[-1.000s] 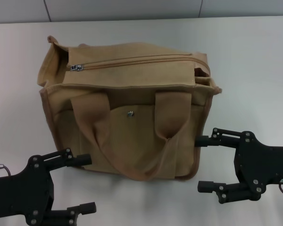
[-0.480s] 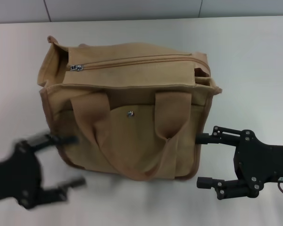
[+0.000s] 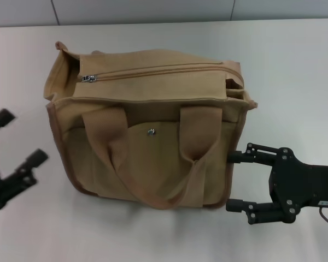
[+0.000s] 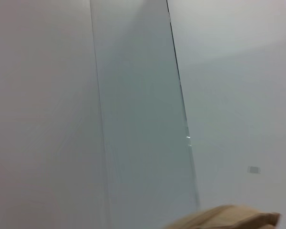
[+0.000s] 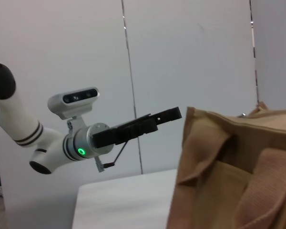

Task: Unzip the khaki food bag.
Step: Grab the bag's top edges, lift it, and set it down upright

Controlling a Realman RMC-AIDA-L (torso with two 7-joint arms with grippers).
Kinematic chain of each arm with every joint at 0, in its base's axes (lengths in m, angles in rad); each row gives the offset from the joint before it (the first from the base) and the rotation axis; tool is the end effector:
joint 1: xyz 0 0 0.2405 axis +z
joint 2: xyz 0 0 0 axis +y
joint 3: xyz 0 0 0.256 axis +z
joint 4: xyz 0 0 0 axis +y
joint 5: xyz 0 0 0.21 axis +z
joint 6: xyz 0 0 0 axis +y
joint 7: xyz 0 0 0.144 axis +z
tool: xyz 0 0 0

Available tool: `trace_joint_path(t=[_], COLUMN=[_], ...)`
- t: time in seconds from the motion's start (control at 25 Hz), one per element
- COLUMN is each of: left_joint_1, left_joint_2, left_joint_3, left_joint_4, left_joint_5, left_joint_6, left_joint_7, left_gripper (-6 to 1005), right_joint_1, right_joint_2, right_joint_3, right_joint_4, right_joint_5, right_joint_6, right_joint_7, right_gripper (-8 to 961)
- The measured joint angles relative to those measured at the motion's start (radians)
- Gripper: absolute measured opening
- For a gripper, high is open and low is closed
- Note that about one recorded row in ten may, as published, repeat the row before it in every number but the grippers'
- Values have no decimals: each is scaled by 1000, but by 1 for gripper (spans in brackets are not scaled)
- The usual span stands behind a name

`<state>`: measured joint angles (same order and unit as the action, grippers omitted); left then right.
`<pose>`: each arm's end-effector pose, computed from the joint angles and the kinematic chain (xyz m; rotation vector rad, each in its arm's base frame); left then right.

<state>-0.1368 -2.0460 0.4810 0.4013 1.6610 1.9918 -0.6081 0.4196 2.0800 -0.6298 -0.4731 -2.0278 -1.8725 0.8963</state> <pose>-0.3252 0.1844 0.0417 -2.1740 -0.1133 -1.1088 0.2745 0.2460 -0.0181 -2.8447 0.2091 1.0261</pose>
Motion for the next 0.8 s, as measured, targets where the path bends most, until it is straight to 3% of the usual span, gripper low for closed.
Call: trace_joint_path(t=[0.16,0.48,0.8], left_joint_1=[-56,-116,-127], left_joint_2=[-22,-25,-25], left_joint_3=[29,12,12], left_joint_4=[-32,-133,-143], left_joint_5=[23,17,17], left_joint_6=[-76,-208,-223], left_joint_7=[-4,27,32], left_gripper=[737,604,518], right_joint_1=[6,2,1], right_joint_2=[0,0,0], right_joint_3=[-6,1,1], right_joint_4=[-1,-1,-1], right_joint_5=[0,0,0], right_joint_6=[7,7,14], right_joint_7=[2,4,5], right_gripper=[840,840,840])
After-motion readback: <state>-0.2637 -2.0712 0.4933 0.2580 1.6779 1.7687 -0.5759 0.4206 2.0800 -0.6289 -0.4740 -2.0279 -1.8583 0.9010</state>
